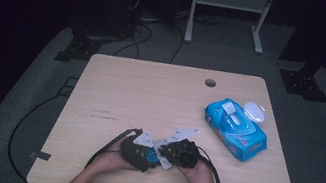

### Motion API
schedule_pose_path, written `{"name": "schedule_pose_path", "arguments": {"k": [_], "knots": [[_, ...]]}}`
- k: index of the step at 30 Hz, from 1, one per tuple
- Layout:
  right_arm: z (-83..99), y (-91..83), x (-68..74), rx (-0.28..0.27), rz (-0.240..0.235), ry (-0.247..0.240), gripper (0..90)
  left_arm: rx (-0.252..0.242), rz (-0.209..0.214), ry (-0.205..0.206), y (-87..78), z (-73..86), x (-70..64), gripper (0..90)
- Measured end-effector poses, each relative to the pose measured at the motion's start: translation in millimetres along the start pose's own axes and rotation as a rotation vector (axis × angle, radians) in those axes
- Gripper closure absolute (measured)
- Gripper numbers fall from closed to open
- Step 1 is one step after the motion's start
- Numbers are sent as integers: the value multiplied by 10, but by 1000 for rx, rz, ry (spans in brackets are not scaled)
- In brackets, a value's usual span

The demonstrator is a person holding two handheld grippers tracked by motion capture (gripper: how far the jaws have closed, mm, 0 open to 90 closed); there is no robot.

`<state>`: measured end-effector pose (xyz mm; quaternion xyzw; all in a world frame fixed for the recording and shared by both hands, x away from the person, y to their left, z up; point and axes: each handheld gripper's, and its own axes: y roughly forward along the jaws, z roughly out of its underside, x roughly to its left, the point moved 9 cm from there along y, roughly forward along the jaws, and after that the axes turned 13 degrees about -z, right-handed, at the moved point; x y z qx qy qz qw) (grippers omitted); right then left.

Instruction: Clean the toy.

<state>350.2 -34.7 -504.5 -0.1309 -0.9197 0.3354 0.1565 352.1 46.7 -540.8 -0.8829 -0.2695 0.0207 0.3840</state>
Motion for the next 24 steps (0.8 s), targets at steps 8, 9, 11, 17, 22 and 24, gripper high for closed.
{"name": "schedule_pose_path", "arguments": {"k": [8, 9, 11, 17, 22, 24], "knots": [[107, -122, 47, 14, 25, -35, 826, 3, -4, -1, -4, 4, 2, 252], [125, -156, 15, 13, 36, -29, 826, 4, -4, 0, -4, 4, 2, 252], [159, -204, -23, 2, 45, -12, 826, 4, -3, 0, -3, 3, 2, 252], [130, -15, 128, 24, 17, -44, 826, 12, -6, 8, -11, 12, 9, 252], [111, -111, 37, 15, 32, -29, 826, 7, -4, 1, -11, 11, 6, 252], [150, -223, -54, 6, 66, -11, 826, 8, -2, 4, -13, 13, 7, 252]]}}
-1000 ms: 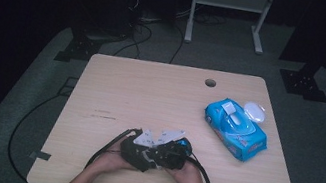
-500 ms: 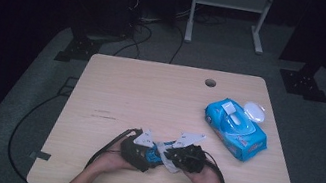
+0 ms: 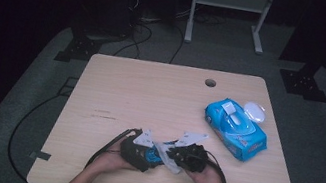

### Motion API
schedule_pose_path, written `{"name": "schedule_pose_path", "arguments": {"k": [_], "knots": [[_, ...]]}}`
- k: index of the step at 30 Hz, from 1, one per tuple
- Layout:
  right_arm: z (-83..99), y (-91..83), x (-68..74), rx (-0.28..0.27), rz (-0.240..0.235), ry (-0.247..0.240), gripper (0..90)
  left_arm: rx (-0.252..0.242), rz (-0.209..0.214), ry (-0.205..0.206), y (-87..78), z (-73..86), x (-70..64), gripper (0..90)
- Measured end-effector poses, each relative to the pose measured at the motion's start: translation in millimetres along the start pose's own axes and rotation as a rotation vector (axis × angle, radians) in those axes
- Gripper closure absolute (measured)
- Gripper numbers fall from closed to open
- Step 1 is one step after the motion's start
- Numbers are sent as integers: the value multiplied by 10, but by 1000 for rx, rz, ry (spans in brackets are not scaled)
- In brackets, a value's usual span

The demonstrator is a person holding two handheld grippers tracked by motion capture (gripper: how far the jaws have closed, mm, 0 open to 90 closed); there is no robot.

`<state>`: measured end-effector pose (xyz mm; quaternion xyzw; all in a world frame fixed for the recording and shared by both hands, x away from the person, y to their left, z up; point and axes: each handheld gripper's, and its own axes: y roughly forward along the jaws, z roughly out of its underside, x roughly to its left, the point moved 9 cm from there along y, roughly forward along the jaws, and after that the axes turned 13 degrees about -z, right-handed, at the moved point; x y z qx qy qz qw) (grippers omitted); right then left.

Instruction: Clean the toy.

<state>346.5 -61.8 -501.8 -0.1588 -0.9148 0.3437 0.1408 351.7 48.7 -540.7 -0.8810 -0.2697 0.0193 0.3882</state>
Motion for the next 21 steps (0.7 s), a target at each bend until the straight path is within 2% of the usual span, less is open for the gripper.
{"name": "schedule_pose_path", "arguments": {"k": [2, 3, 5, 7, 10, 13, 15, 18, 21], "knots": [[73, -108, -115, 12, 57, 9, 826, -1, 0, -4, 0, -1, -2, 252], [111, -143, -159, 16, 68, 22, 826, -2, -1, -1, 1, -2, 0, 252], [142, -167, -198, 0, 51, 54, 826, -1, -2, -2, 1, -2, 0, 252], [119, -129, -163, 4, 50, 40, 826, 0, -2, -4, 1, -2, -2, 252], [49, -5, 2, 3, 4, 3, 824, 2, -2, -3, 0, -1, -2, 252], [14, 61, 79, 16, 1, -26, 821, 5, -2, -1, -6, 5, 1, 252], [23, 36, 44, 14, -7, -9, 821, 4, -2, -1, -6, 4, 0, 252], [76, -64, -114, 6, 38, 20, 822, 3, -2, -1, -6, 4, 1, 252], [142, -143, -228, -24, 33, 86, 822, 2, 0, 1, -5, 4, 3, 252]]}}
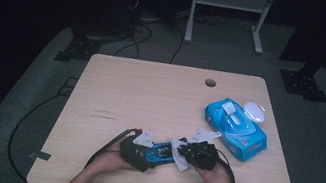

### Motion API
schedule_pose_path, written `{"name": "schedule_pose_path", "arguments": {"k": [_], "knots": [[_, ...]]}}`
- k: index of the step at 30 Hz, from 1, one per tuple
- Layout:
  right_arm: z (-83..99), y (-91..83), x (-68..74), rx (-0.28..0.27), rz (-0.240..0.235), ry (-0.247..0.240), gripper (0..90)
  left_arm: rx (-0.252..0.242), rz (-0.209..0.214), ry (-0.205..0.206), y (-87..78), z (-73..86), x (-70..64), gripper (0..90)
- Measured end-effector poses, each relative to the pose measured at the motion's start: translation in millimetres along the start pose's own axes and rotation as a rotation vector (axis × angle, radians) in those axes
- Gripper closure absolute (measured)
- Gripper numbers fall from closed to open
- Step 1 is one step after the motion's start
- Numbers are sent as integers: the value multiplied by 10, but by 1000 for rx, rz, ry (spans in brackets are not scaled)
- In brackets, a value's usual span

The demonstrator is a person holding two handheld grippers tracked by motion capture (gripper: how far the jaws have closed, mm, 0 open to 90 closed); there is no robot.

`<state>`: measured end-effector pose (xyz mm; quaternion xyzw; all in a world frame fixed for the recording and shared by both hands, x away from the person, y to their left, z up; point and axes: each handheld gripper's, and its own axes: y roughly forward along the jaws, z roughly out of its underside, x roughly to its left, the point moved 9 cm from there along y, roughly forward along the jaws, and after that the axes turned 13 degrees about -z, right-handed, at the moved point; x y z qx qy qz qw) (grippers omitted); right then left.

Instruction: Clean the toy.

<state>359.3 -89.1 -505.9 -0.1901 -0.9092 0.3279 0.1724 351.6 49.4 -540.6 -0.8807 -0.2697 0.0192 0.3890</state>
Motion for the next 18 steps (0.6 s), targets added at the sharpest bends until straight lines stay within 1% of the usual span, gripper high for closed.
{"name": "schedule_pose_path", "arguments": {"k": [1, 2, 3, 5, 6, 8, 9, 11, 14, 15, 17, 18], "knots": [[4, -5, -3, -6, -5, 8, 822, 0, 0, 0, 0, 0, 0, 252], [-2, 9, 16, -8, -7, 5, 823, 0, 0, 0, 0, 0, 0, 252], [-12, 27, 39, -9, -10, -2, 822, 0, 0, 0, 0, 1, 0, 252], [-43, 91, 128, -11, -39, -22, 821, 2, 0, -3, -2, 2, -1, 252], [-57, 122, 169, -11, -45, -30, 821, 4, -1, -2, -4, 3, 0, 252], [-76, 147, 213, -3, -45, -53, 821, 3, 0, -3, -8, 7, 2, 252], [-76, 145, 214, -2, -48, -51, 821, 2, 0, -3, -7, 8, 2, 252], [-63, 116, 172, 2, -47, -38, 822, 3, 0, -4, -8, 8, 1, 252], [-13, 24, 19, 15, 8, -27, 822, 1, -1, 1, -8, 7, 5, 252], [4, -9, -29, 11, 18, -11, 822, 1, 0, 1, -7, 7, 5, 252], [28, -50, -81, 0, 19, 17, 822, -1, 1, 1, -5, 6, 5, 252], [28, -48, -78, -4, 19, 19, 822, -1, 1, 0, -5, 6, 5, 252]]}}
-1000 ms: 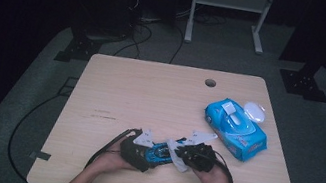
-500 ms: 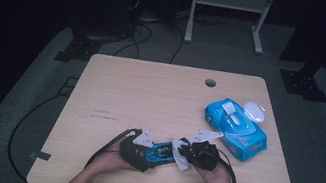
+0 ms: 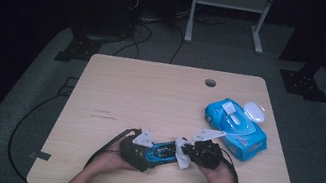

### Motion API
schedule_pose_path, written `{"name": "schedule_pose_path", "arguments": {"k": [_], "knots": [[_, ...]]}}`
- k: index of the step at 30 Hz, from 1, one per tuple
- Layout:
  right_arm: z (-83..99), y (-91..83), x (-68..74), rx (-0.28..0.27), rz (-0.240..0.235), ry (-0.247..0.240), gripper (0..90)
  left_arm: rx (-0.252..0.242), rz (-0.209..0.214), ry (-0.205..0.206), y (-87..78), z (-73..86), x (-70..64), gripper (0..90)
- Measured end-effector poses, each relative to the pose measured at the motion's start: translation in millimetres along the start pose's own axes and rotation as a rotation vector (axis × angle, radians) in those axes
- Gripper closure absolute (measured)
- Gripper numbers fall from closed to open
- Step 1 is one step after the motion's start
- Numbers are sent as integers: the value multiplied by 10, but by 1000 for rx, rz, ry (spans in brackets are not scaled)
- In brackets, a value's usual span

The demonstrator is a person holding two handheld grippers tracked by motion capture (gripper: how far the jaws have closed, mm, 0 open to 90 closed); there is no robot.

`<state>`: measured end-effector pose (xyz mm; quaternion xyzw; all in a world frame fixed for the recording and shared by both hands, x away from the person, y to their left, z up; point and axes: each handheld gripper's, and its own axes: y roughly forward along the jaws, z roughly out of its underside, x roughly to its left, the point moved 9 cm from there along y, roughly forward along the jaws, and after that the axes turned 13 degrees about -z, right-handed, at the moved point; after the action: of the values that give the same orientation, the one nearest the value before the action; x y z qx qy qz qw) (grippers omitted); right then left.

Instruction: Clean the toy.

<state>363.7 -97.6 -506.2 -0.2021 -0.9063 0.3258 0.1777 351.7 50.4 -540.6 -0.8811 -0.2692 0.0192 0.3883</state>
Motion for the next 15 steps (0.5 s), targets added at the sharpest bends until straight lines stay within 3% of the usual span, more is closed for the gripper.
{"name": "schedule_pose_path", "arguments": {"k": [6, 12, 15], "knots": [[-55, 107, 138, 11, -26, -48, 821, 2, -2, 0, -4, 3, 1, 252], [-6, -2, -18, 1, -2, 6, 822, 0, -1, 0, -1, 1, 1, 252], [-20, 25, 6, -5, -3, 7, 822, -1, 0, -1, 0, 1, 1, 252]]}}
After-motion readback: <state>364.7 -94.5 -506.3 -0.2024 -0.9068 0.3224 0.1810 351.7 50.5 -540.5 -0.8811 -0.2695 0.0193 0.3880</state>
